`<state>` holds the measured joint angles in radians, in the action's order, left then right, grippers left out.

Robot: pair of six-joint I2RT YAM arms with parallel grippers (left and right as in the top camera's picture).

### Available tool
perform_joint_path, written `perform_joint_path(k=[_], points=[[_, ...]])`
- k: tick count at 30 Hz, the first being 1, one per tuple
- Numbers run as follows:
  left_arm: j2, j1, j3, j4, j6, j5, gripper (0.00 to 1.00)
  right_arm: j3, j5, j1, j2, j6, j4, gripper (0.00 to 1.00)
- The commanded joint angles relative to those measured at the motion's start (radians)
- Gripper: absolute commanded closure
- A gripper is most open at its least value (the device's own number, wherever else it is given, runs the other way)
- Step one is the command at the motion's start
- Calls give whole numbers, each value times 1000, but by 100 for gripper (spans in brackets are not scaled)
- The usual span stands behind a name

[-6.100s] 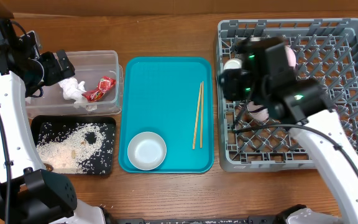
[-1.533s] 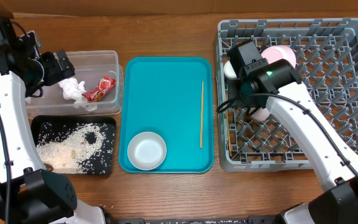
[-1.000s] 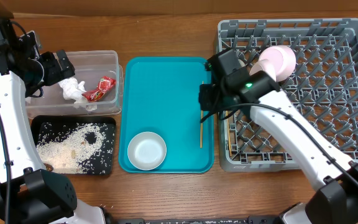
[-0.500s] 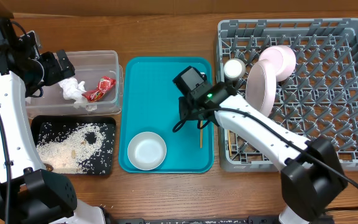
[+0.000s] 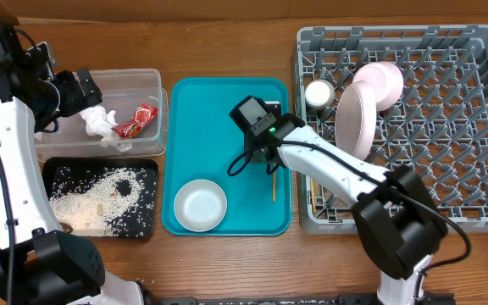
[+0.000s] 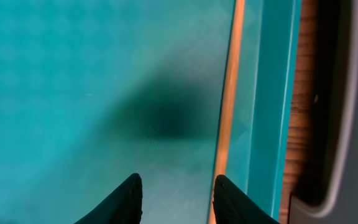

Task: Sort waste into correct bins and load items into the dishwasher
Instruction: 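Return the right gripper to the tray and grasp the remaining chopstick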

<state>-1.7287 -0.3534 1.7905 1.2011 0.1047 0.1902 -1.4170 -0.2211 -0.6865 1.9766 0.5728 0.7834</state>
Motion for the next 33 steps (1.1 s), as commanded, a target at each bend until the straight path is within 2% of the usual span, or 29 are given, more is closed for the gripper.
perform_joint_path(k=[1, 27, 33], points=[[16, 0, 25, -1, 7, 9, 0, 5, -57, 1, 38, 8, -13, 60], [16, 0, 25, -1, 7, 9, 0, 5, -61, 2, 128, 8, -32, 61], [16, 0, 25, -1, 7, 9, 0, 4, -47, 2, 128, 8, -32, 84]])
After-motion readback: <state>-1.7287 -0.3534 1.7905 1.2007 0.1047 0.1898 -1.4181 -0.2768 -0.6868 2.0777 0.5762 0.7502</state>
